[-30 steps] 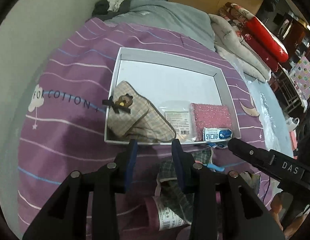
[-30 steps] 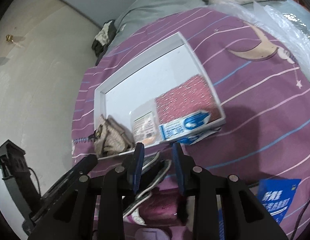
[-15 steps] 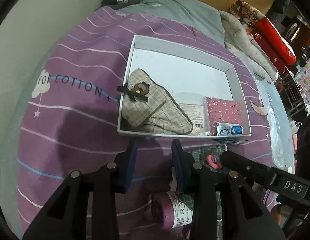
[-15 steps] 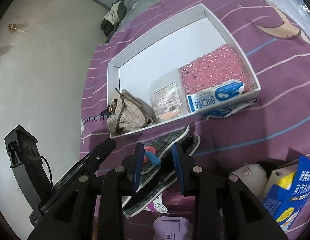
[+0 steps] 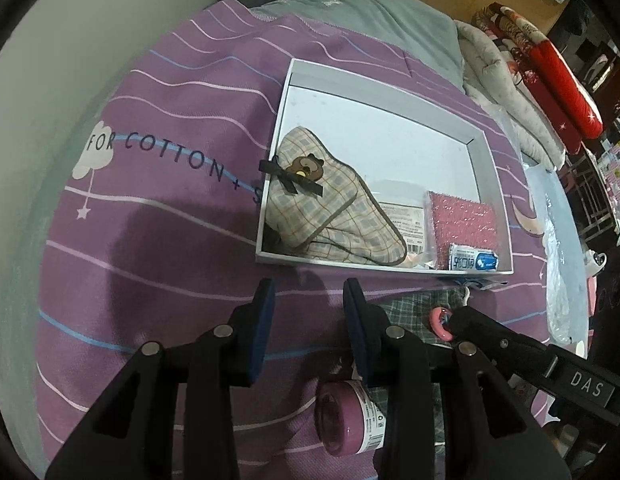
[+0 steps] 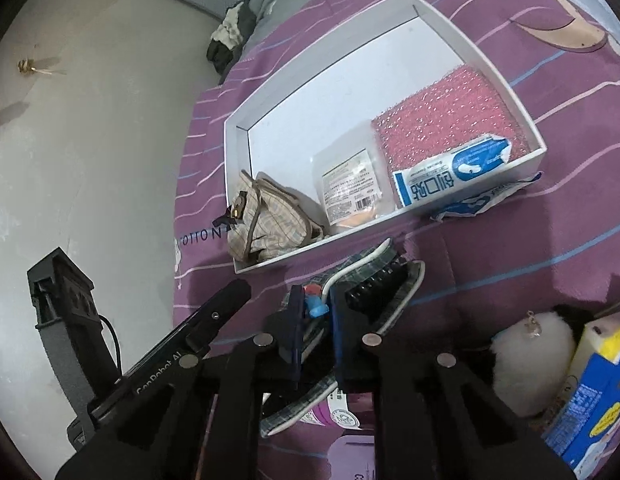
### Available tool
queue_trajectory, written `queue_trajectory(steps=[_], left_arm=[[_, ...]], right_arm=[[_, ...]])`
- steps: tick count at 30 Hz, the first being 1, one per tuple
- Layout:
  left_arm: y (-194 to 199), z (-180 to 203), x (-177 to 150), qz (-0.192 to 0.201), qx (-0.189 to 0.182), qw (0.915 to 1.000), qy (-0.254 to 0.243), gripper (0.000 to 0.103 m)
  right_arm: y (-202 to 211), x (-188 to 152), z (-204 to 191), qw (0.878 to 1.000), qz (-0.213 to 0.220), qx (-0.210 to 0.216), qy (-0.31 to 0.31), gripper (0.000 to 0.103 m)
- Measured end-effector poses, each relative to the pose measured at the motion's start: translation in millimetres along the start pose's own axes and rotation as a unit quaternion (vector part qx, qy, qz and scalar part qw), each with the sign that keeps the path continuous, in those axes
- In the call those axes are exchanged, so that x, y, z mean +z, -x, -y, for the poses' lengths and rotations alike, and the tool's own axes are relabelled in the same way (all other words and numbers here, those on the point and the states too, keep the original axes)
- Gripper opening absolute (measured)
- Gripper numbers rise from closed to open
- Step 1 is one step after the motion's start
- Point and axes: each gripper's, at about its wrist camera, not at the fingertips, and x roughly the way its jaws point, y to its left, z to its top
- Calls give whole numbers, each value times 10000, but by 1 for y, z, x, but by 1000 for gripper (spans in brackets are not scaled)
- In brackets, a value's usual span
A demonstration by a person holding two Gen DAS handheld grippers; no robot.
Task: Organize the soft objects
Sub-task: 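Grasp the dark green plaid pouch with the right gripper and lift it toward the box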
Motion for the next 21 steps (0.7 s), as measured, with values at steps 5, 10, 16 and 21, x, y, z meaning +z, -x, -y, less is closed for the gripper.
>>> queue_trajectory(steps=[5,10,16,21], left_arm=[[8,-3,1,130,-93,9999,21,37],[14,0,1,280,-249,9993,-25,37],[16,7,0,357,-354,9986,-142,37],[15,14,2,411,-510,9975,-261,37]], right_arm=[[12,-1,-7,9996,138,214,89,10],[33,-1,-16,9981,437,367,214,8],[48,2,-20,9958,718,517,248,8],[58,13,-18,9932,951,639,212,8]])
